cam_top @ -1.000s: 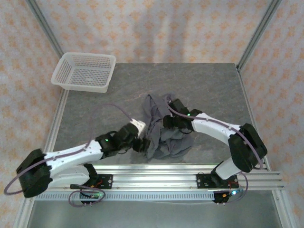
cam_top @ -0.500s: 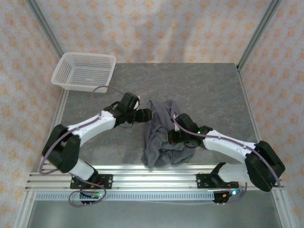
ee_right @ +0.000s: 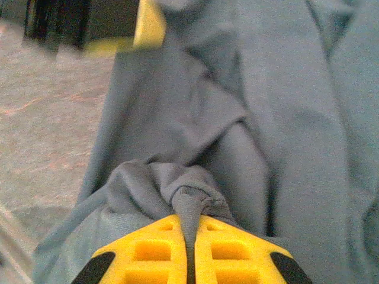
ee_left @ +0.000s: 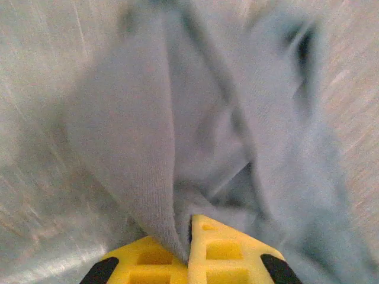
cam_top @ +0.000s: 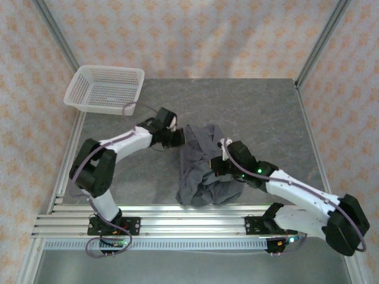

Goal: Fold the inside-out t-shirt

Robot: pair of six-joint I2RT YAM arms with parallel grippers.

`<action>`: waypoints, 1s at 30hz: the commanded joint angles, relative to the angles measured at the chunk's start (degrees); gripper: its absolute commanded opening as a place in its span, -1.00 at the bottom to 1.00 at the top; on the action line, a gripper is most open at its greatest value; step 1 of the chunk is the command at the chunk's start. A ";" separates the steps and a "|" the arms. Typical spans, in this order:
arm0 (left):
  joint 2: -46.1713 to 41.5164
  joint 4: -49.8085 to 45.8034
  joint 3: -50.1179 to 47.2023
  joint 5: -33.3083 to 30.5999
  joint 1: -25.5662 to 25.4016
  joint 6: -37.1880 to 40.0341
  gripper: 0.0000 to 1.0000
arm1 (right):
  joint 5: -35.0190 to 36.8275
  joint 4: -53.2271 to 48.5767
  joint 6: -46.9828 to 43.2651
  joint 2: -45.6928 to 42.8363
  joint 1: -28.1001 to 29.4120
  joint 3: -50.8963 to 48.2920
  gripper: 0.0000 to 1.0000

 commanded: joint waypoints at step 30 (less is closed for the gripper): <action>-4.97 -8.28 16.86 -9.81 8.83 -1.73 -1.00 | 17.71 2.44 -4.15 36.59 14.87 25.24 -0.13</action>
